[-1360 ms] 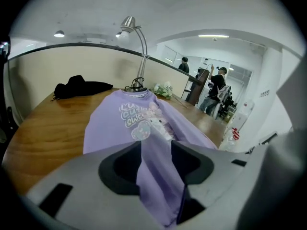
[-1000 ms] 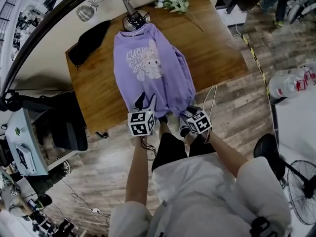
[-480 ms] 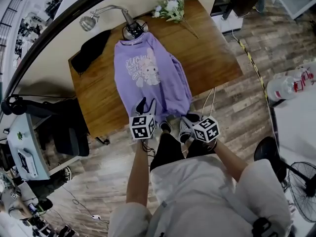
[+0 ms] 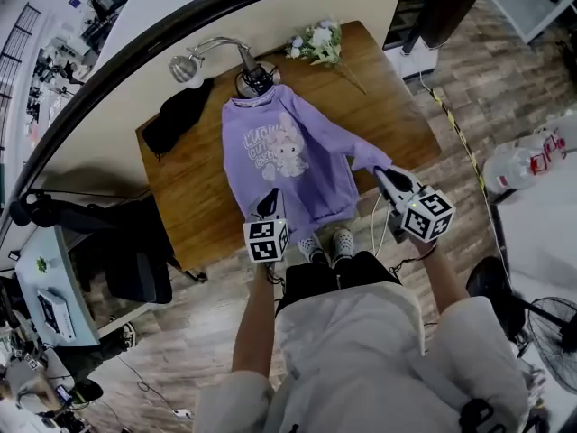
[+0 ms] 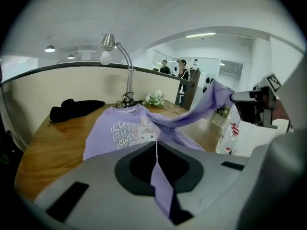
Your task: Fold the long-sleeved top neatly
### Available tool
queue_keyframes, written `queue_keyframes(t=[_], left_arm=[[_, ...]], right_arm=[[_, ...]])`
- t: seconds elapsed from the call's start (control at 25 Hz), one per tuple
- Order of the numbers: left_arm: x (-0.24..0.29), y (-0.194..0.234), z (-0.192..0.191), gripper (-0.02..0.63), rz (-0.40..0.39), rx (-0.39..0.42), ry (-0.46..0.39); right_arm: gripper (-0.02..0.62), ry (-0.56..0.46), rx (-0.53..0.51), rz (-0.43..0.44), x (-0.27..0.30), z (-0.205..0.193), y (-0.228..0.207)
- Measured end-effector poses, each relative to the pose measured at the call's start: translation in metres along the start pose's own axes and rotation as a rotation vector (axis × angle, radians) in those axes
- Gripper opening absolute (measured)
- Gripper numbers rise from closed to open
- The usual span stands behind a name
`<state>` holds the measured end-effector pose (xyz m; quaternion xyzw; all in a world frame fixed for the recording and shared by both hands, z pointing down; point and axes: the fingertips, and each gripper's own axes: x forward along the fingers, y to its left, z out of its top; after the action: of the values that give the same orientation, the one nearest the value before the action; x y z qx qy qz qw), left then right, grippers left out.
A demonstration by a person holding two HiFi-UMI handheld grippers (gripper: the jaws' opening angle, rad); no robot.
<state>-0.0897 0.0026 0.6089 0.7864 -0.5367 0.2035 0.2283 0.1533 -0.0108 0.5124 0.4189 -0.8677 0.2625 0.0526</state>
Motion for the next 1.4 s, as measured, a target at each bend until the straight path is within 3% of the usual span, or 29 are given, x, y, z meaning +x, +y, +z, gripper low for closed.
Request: queue_keyframes(t=[0.36, 0.56, 0.8, 1.04, 1.4], left_arm=[[0.006, 0.022, 0.015, 0.023, -0.027, -0.022, -0.038], [0.008, 0.025, 0.015, 0.023, 0.004, -0.049, -0.031], [0.017, 0.012, 0.028, 0.023, 0.061, -0.049, -0.030], [0.034, -0.008, 0.043, 0.023, 0.125, -0.079, -0.033], [0.059, -0.032, 0.037, 0.023, 0.221, -0.122, 0.003]], right_arm=[[0.021, -0.131, -0.029, -0.130, 0.025, 0.085, -0.057], [0.021, -0.175, -0.050, -0.124, 0.030, 0.130, -0.077], [0.021, -0.231, 0.058, -0.101, 0.029, 0.173, -0.133], [0.021, -0.185, 0.269, -0.052, 0.045, 0.166, -0.203], [0.023, -0.095, 0.388, -0.108, 0.064, 0.128, -0.297]])
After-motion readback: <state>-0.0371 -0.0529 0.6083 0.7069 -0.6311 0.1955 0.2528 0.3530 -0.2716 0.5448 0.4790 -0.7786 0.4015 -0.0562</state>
